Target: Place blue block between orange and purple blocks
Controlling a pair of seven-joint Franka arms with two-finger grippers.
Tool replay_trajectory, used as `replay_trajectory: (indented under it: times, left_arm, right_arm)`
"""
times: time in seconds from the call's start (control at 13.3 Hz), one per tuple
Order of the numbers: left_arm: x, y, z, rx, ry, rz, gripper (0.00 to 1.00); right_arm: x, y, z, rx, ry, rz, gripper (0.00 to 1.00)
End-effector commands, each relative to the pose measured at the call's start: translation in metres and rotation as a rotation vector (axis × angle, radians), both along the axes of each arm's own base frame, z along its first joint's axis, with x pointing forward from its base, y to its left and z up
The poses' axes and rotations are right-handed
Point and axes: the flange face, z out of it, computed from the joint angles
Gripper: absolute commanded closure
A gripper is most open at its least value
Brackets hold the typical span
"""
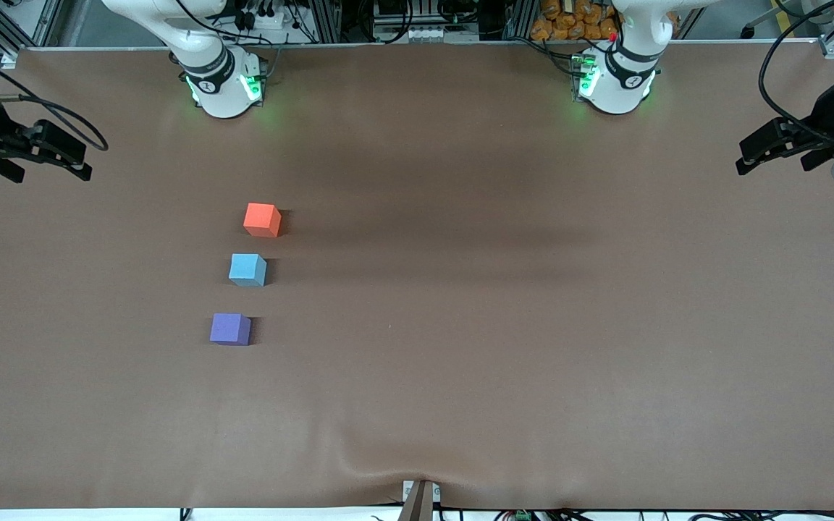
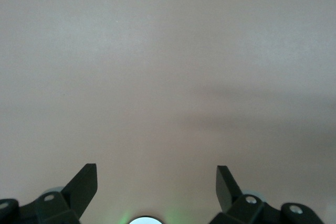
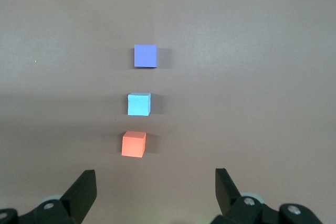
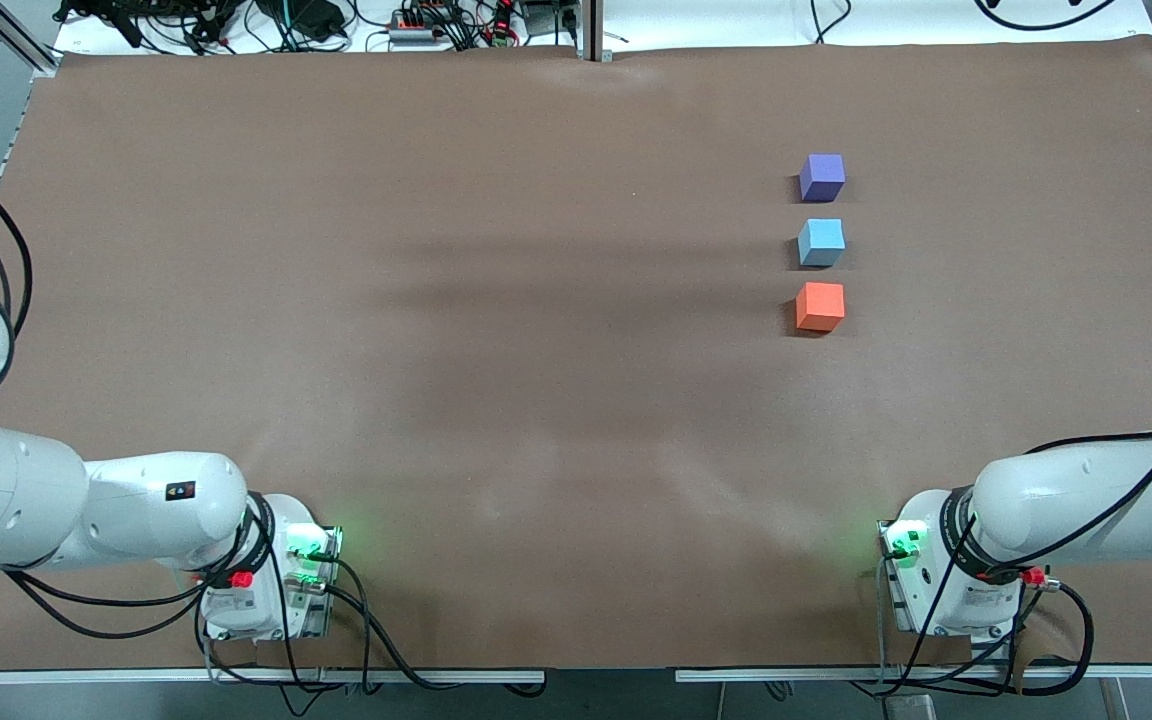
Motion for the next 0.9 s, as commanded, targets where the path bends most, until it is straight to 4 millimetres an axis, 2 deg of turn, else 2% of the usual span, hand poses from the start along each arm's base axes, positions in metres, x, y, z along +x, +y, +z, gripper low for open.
replay_trajectory:
  times: [0.0, 0.15, 0.23, 0.83]
  left_arm:
    - [-0.016, -0.013, 0.019, 0.011, -0.003, -0.02, 0.0]
    - [-0.023, -0.032, 0.023, 0.074, -0.003, -0.065, 0.0]
    - [-0.023, -0.034, 0.023, 0.113, -0.008, -0.084, 0.0]
    - [-0.02, -0.007, 0.025, 0.01, -0.002, -0.023, 0.0]
  right_arm:
    - [-0.009, -0.005, 0.002, 0.015, -0.015, -0.02, 0.0]
    - [-0.011, -0.004, 0.002, 0.014, -0.009, -0.019, 0.0]
    - [-0.01, -0.004, 0.002, 0.014, -0.011, -0.019, 0.0]
    - [-0.008, -0.009, 0.001, 0.016, -0.012, -0.031, 0.0]
